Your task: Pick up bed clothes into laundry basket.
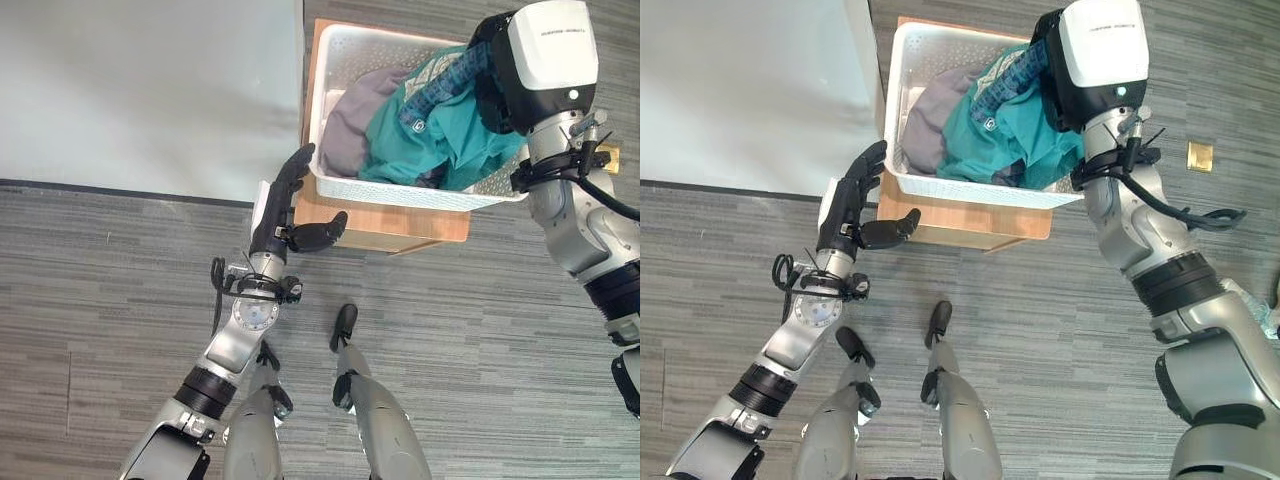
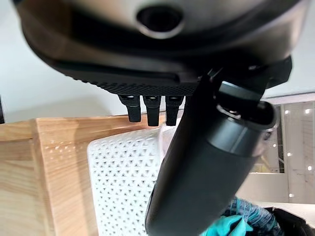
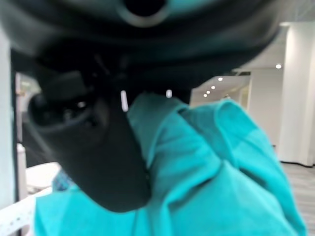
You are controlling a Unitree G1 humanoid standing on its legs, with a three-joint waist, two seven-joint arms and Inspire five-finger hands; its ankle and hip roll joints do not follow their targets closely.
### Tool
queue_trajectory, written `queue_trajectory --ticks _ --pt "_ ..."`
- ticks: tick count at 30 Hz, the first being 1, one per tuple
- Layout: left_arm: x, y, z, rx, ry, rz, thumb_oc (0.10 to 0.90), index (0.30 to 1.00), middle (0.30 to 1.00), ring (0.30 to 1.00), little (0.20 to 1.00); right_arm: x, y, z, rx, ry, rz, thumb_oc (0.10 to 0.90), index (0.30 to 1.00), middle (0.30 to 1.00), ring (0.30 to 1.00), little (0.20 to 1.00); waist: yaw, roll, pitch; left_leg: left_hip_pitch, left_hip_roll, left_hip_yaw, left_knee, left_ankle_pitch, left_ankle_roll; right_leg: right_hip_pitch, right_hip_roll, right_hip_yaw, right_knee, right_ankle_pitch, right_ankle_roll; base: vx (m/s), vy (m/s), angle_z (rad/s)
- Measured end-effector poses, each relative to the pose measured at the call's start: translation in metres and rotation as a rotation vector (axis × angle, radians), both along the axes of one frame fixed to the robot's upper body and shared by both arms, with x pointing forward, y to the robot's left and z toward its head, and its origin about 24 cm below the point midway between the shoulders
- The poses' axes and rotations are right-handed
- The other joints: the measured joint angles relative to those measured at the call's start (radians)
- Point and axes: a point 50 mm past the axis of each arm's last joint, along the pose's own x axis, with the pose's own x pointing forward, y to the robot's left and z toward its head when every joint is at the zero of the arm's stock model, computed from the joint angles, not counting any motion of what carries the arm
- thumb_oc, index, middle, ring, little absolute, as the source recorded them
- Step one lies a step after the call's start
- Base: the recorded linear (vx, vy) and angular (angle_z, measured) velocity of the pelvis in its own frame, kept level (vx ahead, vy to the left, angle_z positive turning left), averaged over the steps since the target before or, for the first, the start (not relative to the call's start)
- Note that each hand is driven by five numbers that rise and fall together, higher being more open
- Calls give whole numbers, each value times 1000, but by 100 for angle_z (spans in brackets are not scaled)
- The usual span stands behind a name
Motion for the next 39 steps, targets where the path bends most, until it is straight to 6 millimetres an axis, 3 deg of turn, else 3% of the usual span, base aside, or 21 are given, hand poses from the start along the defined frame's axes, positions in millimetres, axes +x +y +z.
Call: queue_trajectory --ticks 7,8,16,18,20,26,29,32,39 --pt "3 -3 13 -20 -50 14 800 900 900 900 900 4 -4 -5 15 19 -13 400 300 300 300 300 1 -2 1 -27 3 1 0 1 -2 -29 3 -3 0 9 -12 6 -11 0" --pt "3 -3 13 -22 -51 20 800 900 900 900 900 4 -3 -5 16 19 -11 800 900 900 900 900 1 -2 1 -27 3 2 0 1 -2 -29 3 -4 0 10 -13 41 -85 -3" --pt "6 7 18 55 -98 85 800 900 900 900 900 -1 -20 -7 115 -19 -49 800 900 900 900 900 28 14 10 -34 7 -34 -1 4 -5 -17 -1 -58 0 11 -15 15 -34 11" --pt "6 12 18 48 -96 110 800 900 900 900 900 -8 -23 -1 155 -64 -37 800 900 900 900 900 29 36 22 -30 7 -63 -1 7 -4 2 -5 -83 0 15 -22 36 -30 33" --pt "6 20 13 65 -73 145 800 900 900 900 900 -18 -25 -4 186 -96 -15 800 900 900 900 900 31 53 29 -7 8 -82 -1 7 -3 36 -6 -92 0 12 -27 25 2 26" --pt "-1 43 -4 95 -24 228 800 900 900 900 900 -37 -18 -18 234 -132 65 800 900 900 900 900 34 57 27 71 -5 -114 -1 2 2 135 -24 -107 0 0 -37 43 21 18" --pt "-10 46 -17 96 18 228 800 900 900 900 900 -46 -14 -35 267 -116 104 800 900 900 900 900 29 67 20 98 -19 -132 -1 -8 6 177 -37 -105 0 -38 -4 38 12 21" --pt "-24 51 -31 98 70 214 800 900 900 900 900 -59 -8 -74 388 -45 142 800 900 900 900 900 28 68 5 131 -21 -135 -3 -15 5 211 -39 -105 -1 -47 3 51 5 4" --pt "-39 50 -49 109 153 148 800 900 900 900 900 -76 -15 -150 443 236 78 800 900 900 900 900 -6 81 -67 212 -27 -130 -2 -35 7 289 -44 -102 0 -63 10 90 30 -2"
